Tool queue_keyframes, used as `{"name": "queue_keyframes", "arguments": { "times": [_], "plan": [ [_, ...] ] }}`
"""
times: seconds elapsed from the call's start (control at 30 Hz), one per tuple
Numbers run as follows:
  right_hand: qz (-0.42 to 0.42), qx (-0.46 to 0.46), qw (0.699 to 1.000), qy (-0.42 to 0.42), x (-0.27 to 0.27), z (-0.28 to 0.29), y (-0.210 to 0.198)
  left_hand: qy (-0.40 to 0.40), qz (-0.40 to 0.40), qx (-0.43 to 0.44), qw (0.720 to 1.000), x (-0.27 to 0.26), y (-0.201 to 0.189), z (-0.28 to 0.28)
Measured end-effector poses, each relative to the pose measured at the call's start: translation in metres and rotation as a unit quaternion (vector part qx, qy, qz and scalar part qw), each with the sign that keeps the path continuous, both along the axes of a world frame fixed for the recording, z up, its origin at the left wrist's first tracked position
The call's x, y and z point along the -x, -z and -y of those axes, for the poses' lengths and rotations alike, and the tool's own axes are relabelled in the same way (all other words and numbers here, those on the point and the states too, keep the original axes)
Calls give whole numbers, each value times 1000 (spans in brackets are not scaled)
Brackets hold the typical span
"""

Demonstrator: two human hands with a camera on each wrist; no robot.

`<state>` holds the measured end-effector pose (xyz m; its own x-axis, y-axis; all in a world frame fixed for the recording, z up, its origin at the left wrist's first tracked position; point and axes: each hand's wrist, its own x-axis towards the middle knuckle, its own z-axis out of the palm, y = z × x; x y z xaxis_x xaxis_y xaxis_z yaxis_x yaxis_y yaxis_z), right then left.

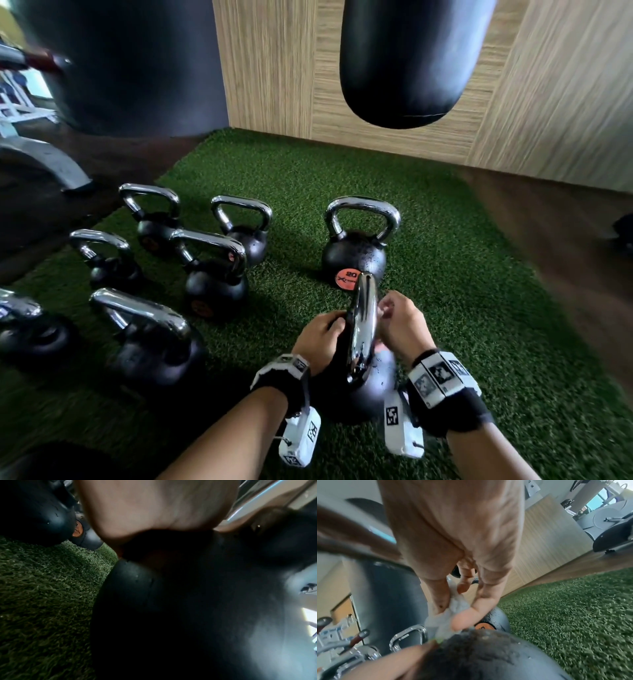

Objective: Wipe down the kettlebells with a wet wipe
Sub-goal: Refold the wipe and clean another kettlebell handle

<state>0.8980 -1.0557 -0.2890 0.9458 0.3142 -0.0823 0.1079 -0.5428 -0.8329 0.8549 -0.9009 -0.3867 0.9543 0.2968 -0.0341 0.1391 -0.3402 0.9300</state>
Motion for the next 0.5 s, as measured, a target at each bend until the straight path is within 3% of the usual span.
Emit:
{"name": "queue_keyframes", "arguments": {
  "times": [0.07, 0.13, 0.23, 0.3, 0.43, 0.5],
  "plan": [
    [-97, -97, 990, -37, 19, 16, -6, 34, -43, 122, 991, -2, -16, -7],
    [-123, -103, 984, -77, 36, 25, -11, 72, -79, 153, 982, -5, -36, -18],
    [-67, -8, 994, -86, 53, 26, -25, 150, -59, -6, 987, -14, -68, -28],
    [-41, 29, 996, -71, 60, 23, -35, 198, -21, -61, 978, -25, -89, -27],
    [46, 131, 987, -75, 69, 11, -42, 274, 77, -237, 929, -46, -124, -15],
    [87, 176, 978, -72, 69, 7, -40, 298, 84, -286, 907, -51, -132, -13]
  ]
}}
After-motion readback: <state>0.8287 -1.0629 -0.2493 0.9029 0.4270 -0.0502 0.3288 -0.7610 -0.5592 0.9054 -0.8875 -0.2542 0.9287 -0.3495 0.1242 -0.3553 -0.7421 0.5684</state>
